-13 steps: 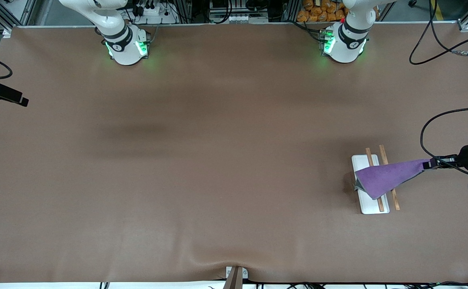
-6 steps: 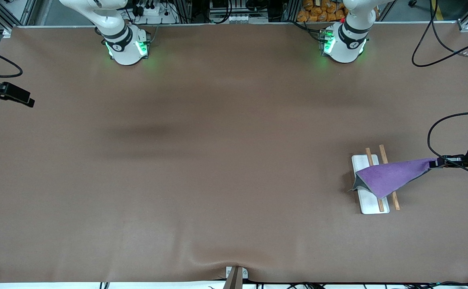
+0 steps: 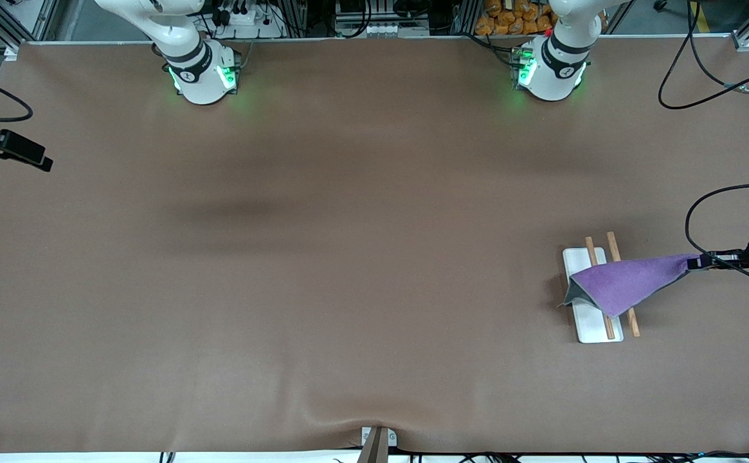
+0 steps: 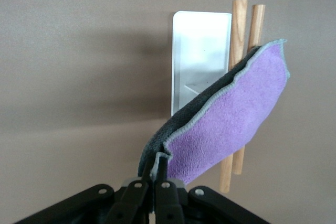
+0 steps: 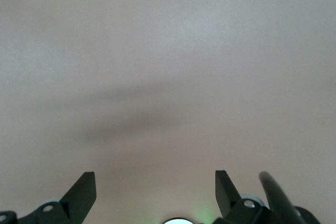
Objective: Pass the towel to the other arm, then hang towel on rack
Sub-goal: 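Carry the towel with the left gripper over the wooden rods of the rack, then lower the towel onto the rods and open the left gripper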
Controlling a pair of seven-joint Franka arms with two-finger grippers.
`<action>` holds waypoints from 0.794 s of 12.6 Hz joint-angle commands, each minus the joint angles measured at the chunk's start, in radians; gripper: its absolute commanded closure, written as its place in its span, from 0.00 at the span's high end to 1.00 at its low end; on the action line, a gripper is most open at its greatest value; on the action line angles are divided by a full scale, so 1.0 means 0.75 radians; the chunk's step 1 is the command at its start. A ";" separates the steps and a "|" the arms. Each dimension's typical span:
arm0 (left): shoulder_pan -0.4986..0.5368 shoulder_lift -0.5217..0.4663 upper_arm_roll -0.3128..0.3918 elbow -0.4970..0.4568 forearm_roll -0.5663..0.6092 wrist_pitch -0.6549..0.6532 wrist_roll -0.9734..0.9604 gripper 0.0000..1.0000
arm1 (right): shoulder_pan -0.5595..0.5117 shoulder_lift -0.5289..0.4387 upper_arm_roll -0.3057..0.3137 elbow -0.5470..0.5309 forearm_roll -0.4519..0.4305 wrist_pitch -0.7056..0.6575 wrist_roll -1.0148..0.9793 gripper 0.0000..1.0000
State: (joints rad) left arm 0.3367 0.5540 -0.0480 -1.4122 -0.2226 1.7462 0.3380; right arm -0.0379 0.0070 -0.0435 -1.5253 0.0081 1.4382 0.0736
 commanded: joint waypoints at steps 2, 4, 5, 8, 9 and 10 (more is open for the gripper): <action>0.013 0.036 -0.014 0.016 0.029 0.024 0.016 0.02 | -0.023 -0.022 0.033 0.005 0.048 -0.056 0.018 1.00; 0.042 0.045 -0.014 0.016 0.029 0.059 0.016 0.76 | -0.025 -0.020 0.031 0.009 0.046 -0.058 0.002 1.00; 0.050 0.045 -0.014 0.016 0.021 0.059 0.016 1.00 | -0.025 -0.016 0.031 0.015 0.046 -0.058 0.002 1.00; 0.060 0.020 -0.014 0.016 0.019 0.053 0.014 1.00 | -0.025 -0.015 0.031 0.017 0.028 -0.058 -0.002 1.00; 0.054 -0.002 -0.016 0.018 0.025 0.048 0.005 1.00 | -0.031 -0.018 0.025 0.019 0.028 -0.058 -0.006 1.00; 0.044 -0.037 -0.018 0.016 0.027 0.040 -0.009 1.00 | -0.033 -0.016 0.025 0.029 0.028 -0.058 -0.006 1.00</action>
State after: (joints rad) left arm 0.3753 0.5768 -0.0509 -1.3960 -0.2225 1.7875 0.3389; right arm -0.0396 0.0061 -0.0344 -1.5170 0.0262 1.4083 0.0735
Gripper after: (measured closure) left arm 0.242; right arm 0.000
